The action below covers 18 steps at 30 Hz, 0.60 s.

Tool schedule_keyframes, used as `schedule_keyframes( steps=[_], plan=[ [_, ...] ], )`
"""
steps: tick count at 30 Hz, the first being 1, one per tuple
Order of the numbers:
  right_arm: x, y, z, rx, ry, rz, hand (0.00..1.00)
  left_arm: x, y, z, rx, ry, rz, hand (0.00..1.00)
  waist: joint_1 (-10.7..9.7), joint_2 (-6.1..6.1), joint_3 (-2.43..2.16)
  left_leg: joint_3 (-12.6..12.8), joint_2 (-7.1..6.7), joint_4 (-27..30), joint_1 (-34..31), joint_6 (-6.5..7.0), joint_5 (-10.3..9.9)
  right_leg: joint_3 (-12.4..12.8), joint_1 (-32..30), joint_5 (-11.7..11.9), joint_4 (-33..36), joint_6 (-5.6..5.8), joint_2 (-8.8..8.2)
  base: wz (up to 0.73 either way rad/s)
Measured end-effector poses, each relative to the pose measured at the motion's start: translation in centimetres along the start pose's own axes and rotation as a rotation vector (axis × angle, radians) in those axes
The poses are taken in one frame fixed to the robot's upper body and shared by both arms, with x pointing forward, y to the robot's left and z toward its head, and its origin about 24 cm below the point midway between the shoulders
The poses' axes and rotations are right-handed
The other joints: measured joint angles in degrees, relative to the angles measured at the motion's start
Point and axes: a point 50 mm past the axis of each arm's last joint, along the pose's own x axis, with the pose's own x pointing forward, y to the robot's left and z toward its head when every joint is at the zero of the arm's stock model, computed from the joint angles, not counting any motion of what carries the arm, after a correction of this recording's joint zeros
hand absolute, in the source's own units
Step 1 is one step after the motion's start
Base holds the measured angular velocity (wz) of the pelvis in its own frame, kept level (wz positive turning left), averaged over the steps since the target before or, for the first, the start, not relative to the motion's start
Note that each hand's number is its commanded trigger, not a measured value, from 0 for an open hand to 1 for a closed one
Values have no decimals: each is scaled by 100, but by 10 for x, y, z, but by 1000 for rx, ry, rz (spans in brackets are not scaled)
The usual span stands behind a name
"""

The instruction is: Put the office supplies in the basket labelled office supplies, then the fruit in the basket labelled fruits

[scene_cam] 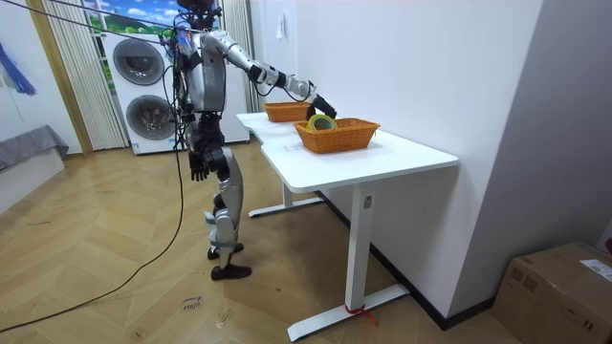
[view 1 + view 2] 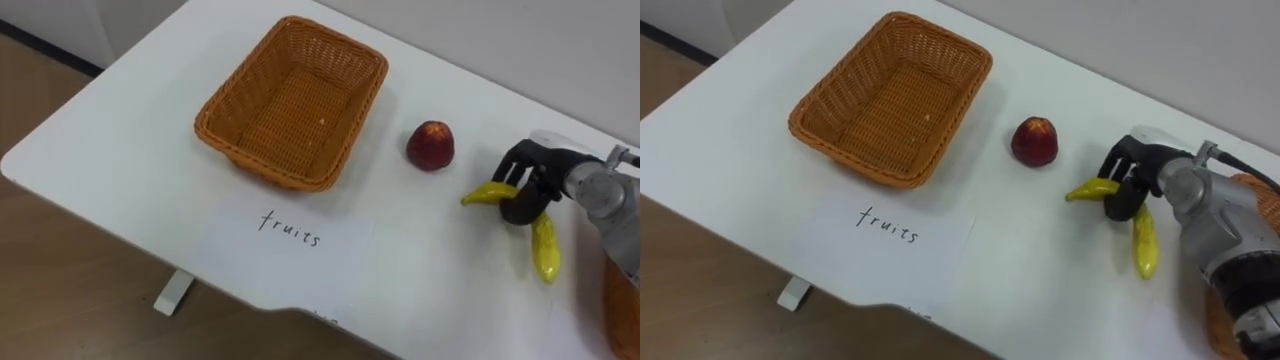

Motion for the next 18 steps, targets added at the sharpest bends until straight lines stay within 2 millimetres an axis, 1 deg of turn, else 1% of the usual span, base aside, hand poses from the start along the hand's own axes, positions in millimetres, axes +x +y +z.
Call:
schedule_keyframes(
  steps=[6,9,12,16,18],
  plan=[
    [0,0,1,2,-6,-1,100,0,0,1,7,-2,17,0,-20,4,5,16,2,4,-4,-1,0,-4,-1,0,0,0,0,0],
    [0,0,2,4,-14,-5,100,0,0,2,17,-5,20,0,-70,6,7,22,2,4,-3,-1,1,-5,0,0,0,0,-2,0],
    [-1,-1,7,1,-41,-11,100,0,0,2,17,-5,23,0,-146,12,15,36,4,4,0,-1,1,1,1,0,0,0,0,0],
    [-4,-2,15,-26,-70,-25,100,0,1,2,18,-8,27,0,-216,-1,6,38,6,2,6,-1,1,4,1,0,0,0,1,0],
    [-5,-4,19,-37,-87,-33,100,0,1,3,17,-11,27,0,-256,5,10,40,6,3,6,-1,1,3,1,0,0,0,-2,0]
  ],
)
